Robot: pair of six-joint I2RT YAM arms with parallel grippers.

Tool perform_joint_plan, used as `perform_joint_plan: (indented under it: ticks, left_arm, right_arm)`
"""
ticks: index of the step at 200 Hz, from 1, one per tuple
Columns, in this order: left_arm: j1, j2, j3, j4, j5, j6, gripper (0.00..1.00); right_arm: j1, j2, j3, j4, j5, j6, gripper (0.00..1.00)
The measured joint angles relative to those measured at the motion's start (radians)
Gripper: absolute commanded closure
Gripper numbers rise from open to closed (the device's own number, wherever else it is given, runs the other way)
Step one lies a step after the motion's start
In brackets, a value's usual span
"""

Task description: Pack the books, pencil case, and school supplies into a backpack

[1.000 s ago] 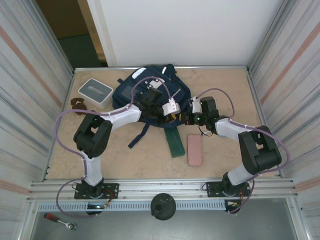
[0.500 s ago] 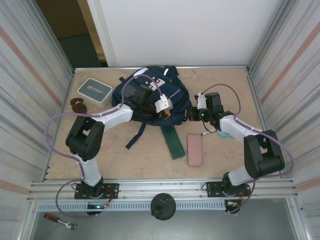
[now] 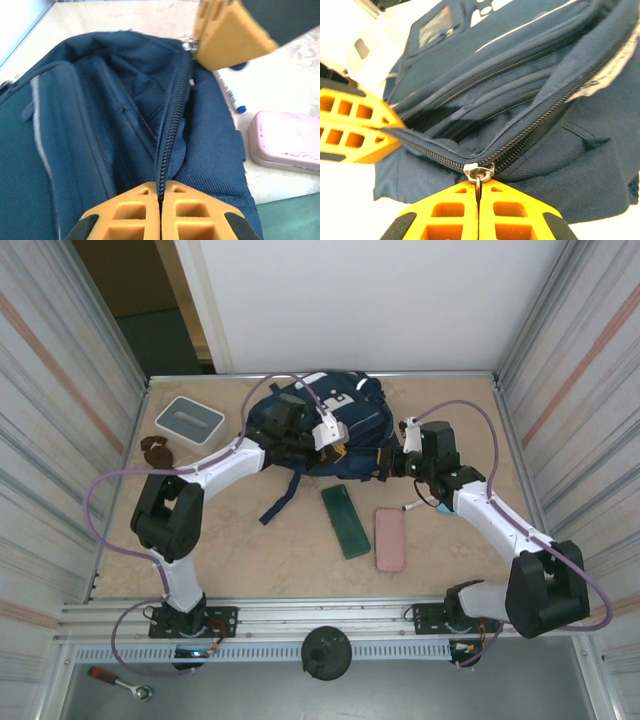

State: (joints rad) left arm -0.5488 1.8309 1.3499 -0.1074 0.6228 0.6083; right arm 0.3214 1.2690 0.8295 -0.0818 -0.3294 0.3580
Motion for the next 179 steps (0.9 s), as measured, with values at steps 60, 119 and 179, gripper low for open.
perform_joint_plan:
  ticks: [60,119,179]
  left_arm:
    - [0.082,-0.070,-0.146,0.033,-0.061,-0.023,0.53]
    - [-0.035,-0.078,-0.089,-0.053,-0.098,0.037,0.49]
    - [-0.060,0.010,-0.010,-0.132,-0.080,0.068,0.66]
  right_arm:
    - [0.137,0.077,0.026,-0.019,0.010,0.000,1.00]
    - [0.165,0.120,0.039,-0.024,-0.007,0.000,1.00]
    - [0.166,0.120,0.040,-0.017,-0.012,0.001,1.00]
